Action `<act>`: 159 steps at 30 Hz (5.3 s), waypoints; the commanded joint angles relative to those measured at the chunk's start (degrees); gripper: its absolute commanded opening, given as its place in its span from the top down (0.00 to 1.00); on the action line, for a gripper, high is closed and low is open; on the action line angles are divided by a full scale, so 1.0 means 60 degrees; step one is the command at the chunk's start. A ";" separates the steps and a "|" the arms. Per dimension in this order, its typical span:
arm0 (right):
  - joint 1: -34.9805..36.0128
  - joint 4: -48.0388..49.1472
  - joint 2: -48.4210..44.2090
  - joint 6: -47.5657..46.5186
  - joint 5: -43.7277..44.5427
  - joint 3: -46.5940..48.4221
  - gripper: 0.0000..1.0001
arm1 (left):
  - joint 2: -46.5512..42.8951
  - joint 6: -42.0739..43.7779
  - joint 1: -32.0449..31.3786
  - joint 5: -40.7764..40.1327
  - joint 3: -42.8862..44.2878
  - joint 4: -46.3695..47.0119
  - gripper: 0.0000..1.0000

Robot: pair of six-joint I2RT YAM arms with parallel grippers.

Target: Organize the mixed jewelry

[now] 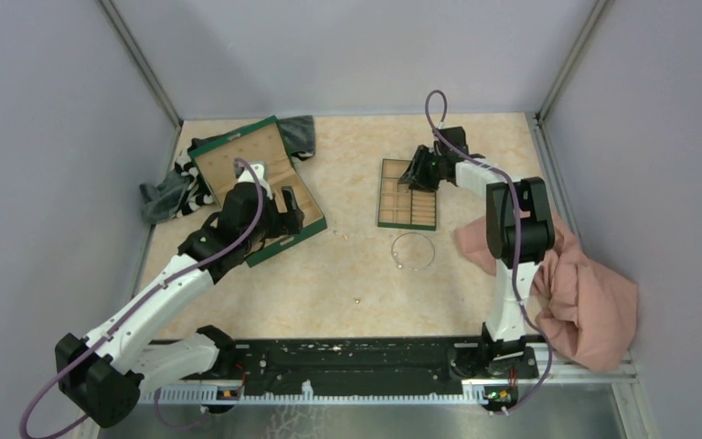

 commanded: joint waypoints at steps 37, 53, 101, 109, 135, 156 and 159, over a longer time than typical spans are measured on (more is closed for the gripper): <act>0.8398 0.0639 -0.5241 -0.2075 0.4119 -0.5860 0.59 | 0.0024 -0.0379 0.0016 0.0451 0.0088 0.0275 0.01; 0.8979 0.0621 -0.4577 -0.2040 0.4551 -0.5747 0.64 | -0.0127 -0.0321 0.0020 0.0130 -0.0079 0.0190 0.01; 0.4732 -0.0482 -0.4424 -0.1733 0.5263 -0.3027 0.97 | -0.0122 -0.0126 0.0016 0.0196 0.0142 0.0263 0.01; 0.3894 -0.0182 -0.3070 -0.1564 0.5111 -0.2193 0.97 | -0.0273 -0.0145 0.0020 0.0047 0.0227 0.0053 0.01; 0.3682 0.0131 -0.3174 -0.1565 0.5255 -0.1914 0.68 | 0.0016 0.0278 0.0020 0.0927 0.0350 -0.0103 0.01; 0.5814 -0.0821 -0.0825 -0.2705 0.4168 -0.0309 0.63 | -0.0178 -0.0252 0.1719 0.0999 -0.0197 -0.0784 0.01; 0.5846 -0.0870 -0.0476 -0.2770 0.4329 -0.0086 0.63 | -0.0165 -0.0275 0.1719 0.1078 -0.0192 -0.0795 0.01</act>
